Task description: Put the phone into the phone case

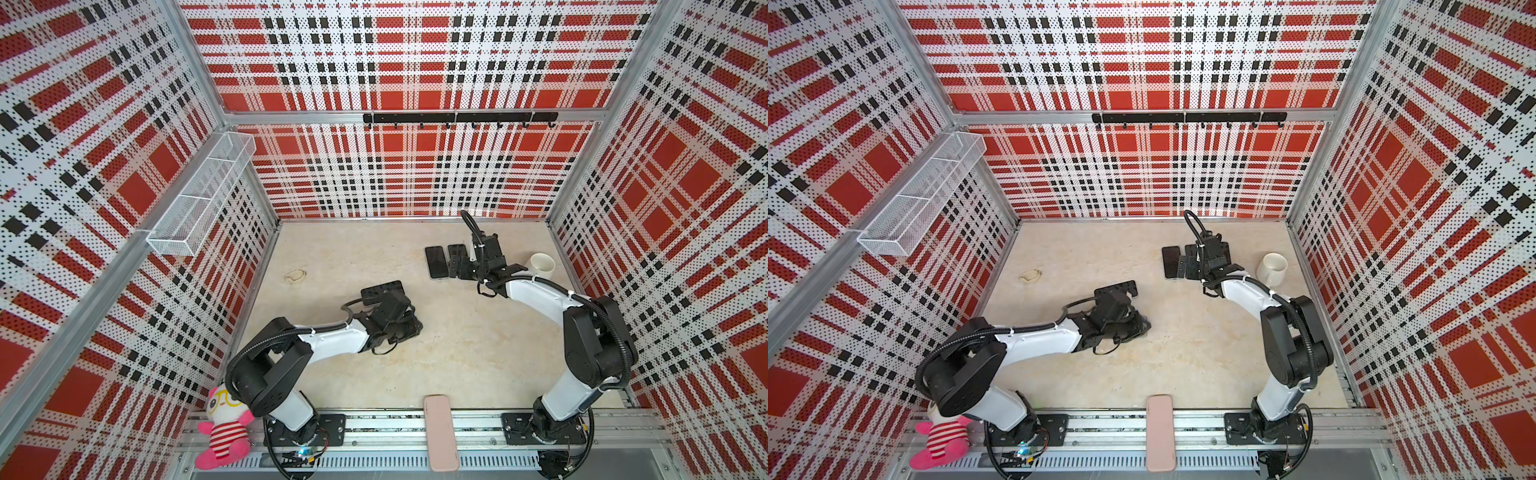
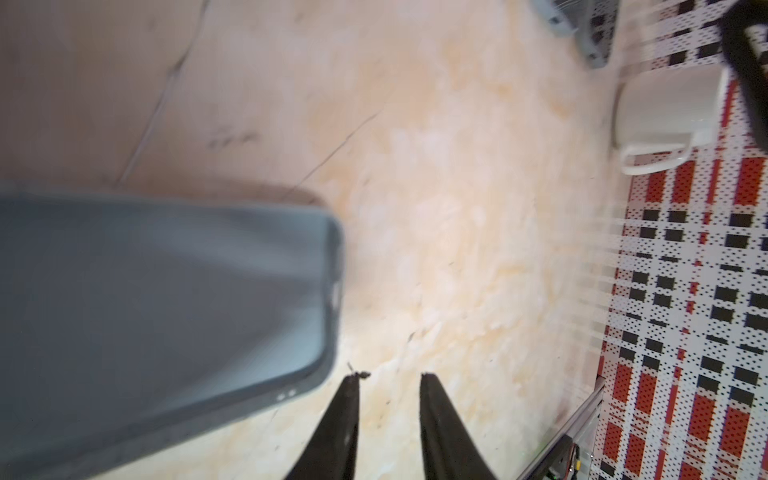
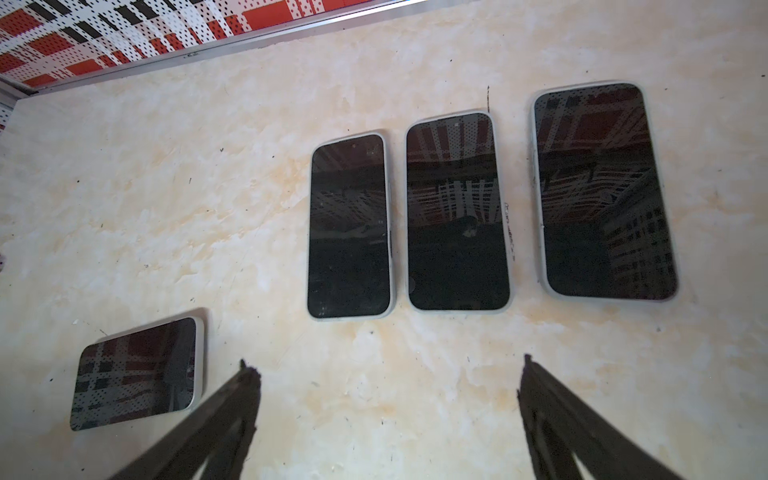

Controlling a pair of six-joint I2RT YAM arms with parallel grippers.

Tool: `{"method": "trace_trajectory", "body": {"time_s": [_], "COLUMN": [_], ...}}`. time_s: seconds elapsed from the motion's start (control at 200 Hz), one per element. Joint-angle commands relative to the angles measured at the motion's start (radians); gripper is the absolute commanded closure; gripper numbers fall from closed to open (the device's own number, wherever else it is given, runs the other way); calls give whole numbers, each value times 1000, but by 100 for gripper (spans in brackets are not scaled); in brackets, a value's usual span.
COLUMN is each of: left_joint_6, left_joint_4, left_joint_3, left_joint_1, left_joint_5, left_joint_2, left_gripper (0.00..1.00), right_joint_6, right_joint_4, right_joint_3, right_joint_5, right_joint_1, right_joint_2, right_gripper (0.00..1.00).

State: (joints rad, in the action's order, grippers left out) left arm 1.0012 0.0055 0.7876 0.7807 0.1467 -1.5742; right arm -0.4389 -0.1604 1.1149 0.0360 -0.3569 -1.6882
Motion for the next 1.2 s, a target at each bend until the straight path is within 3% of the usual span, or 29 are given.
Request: {"method": "trace_trajectory", "body": {"time_s": [0.0,0.08,0.24,0.346,0.491,0.606,0.937,1.192], "left_joint_6": [-94,-146,-410,-596,-795,-897,-1158,-1296], "left_joint_4": [-79,-125,-268,-386,-548,-621,-638,-726], "left_joint_3": [22,17,90,200,344,424,571,697], "left_joint_1": [-13,-36,-128,-168,-182,-194,-252,-291], "left_joint_5": [-32,-35,-62,-129,-240,-309,-343,-246], "left_joint_2": [28,79,143,127,37,-40,-213,-352], "left_gripper": [70,67,55,36,0,2,2,2], "right_joint_6": [3,1,-1,4,28,49,119,111], "right_joint_4": [4,8,10,15,25,42,37,1], "right_joint_3": [-14,-11,8,6,-9,-31,-66,-73], "right_joint_5": [19,15,-22,-30,-31,-39,-117,-137], "right_joint_1": [14,15,16,16,15,15,20,54], "right_joint_2": [43,37,12,20,46,77,158,164], "right_gripper": [1,1,1,1,0,0,0,0]}}
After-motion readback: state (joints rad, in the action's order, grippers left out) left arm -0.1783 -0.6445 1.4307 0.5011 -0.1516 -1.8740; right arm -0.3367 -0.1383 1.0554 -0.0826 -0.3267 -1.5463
